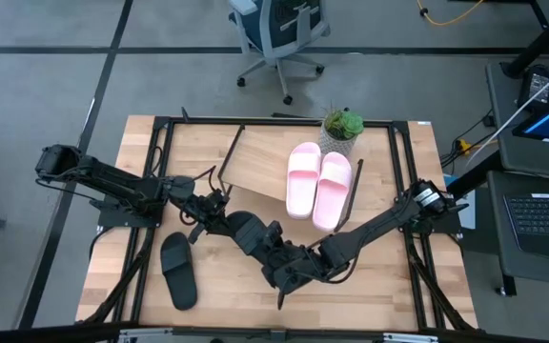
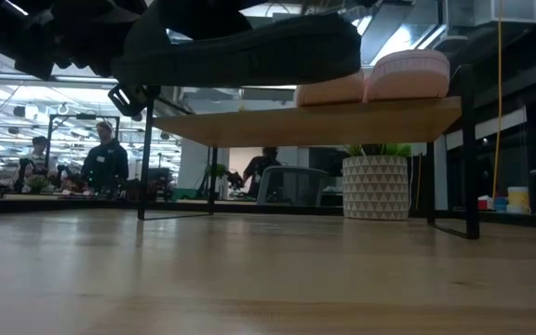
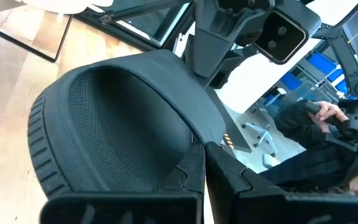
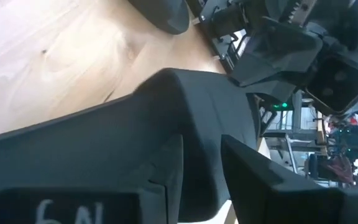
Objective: Pick and place slides into the shelf
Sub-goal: Put the right black slide on the shelf
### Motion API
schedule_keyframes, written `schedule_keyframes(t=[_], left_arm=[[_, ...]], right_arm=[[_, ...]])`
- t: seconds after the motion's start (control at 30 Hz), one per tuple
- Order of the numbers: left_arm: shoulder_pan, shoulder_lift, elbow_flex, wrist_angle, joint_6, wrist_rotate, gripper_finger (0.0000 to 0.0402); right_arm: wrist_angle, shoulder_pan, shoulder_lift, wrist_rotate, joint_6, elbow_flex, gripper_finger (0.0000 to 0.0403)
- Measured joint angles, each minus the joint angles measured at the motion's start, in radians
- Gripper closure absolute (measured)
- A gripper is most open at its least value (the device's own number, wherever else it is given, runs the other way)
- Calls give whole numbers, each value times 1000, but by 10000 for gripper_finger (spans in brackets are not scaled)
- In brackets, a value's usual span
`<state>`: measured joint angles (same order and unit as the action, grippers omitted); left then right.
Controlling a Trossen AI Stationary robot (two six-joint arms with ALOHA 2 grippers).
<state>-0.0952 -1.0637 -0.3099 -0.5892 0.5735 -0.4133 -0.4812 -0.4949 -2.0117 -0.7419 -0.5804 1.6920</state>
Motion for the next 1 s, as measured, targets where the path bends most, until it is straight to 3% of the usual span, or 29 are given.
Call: schedule_keyframes(t=[0.2, 0.53, 0.73, 1.0], left_arm=[[0, 0, 0, 0, 0, 0, 401], [0, 0, 0, 1, 0, -7, 401], [0, 0, 0, -4, -7, 0, 386], [1, 0, 0, -15, -59, 13, 329]], right_arm=[[5, 17, 0, -2, 0, 0, 309], [31, 20, 0, 3, 0, 0, 392], [32, 20, 0, 2, 21, 0, 396], [38, 14, 0, -28, 25, 0, 396]])
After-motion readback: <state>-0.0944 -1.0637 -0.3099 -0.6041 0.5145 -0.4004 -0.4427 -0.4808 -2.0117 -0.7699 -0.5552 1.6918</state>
